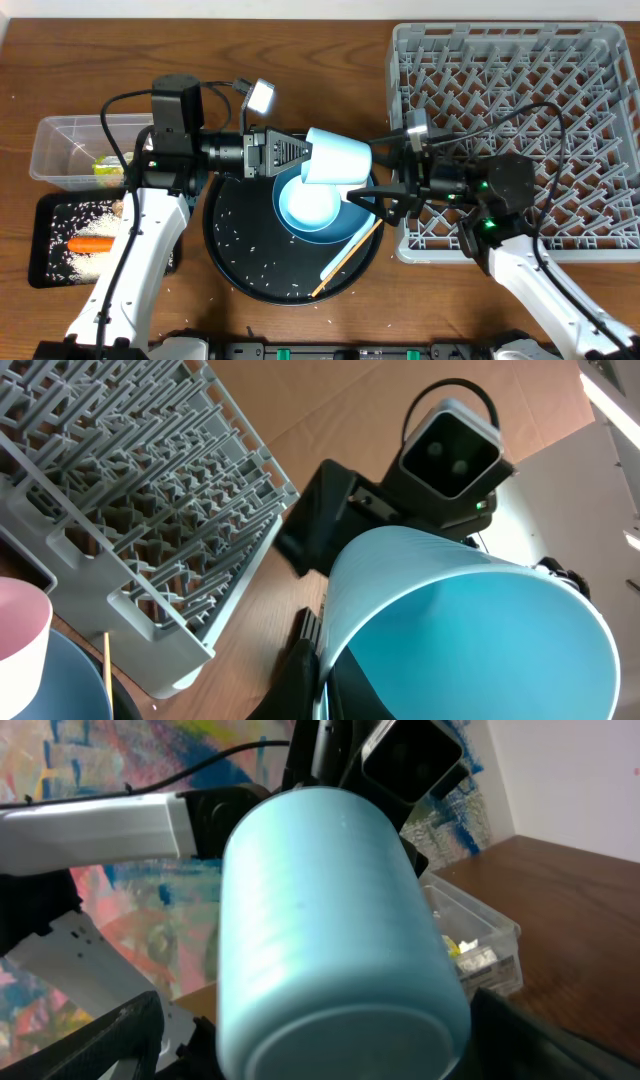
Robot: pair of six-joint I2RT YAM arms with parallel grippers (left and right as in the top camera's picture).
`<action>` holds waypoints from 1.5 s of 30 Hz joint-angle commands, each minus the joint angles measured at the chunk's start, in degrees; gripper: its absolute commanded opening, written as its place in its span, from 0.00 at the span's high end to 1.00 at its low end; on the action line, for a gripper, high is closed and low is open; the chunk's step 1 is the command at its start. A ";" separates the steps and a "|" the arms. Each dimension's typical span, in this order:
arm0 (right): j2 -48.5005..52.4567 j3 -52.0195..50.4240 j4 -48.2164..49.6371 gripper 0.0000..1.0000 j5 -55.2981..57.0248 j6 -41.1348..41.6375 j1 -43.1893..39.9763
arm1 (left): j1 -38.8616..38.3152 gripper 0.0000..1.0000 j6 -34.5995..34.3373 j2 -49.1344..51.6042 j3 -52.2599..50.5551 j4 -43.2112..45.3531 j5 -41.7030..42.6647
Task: Sort waste into correct bins and load items into the dishwasher rack
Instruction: 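Move the right gripper to the held cup and close on it, then hold the light-blue cup with both grippers above the round tray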
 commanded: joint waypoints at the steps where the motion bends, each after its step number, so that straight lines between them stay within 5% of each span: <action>1: 2.10 0.96 2.19 0.09 1.53 -1.09 1.05 | 0.09 0.94 -0.31 -0.31 0.70 0.07 0.15; 16: 3.78 0.96 17.22 0.17 1.09 5.49 1.29 | 0.09 0.94 -0.28 -0.31 0.70 0.07 0.11; 45: 3.78 0.96 10.27 0.18 0.92 1.86 1.64 | 0.09 0.94 -0.31 -0.31 0.70 0.09 0.13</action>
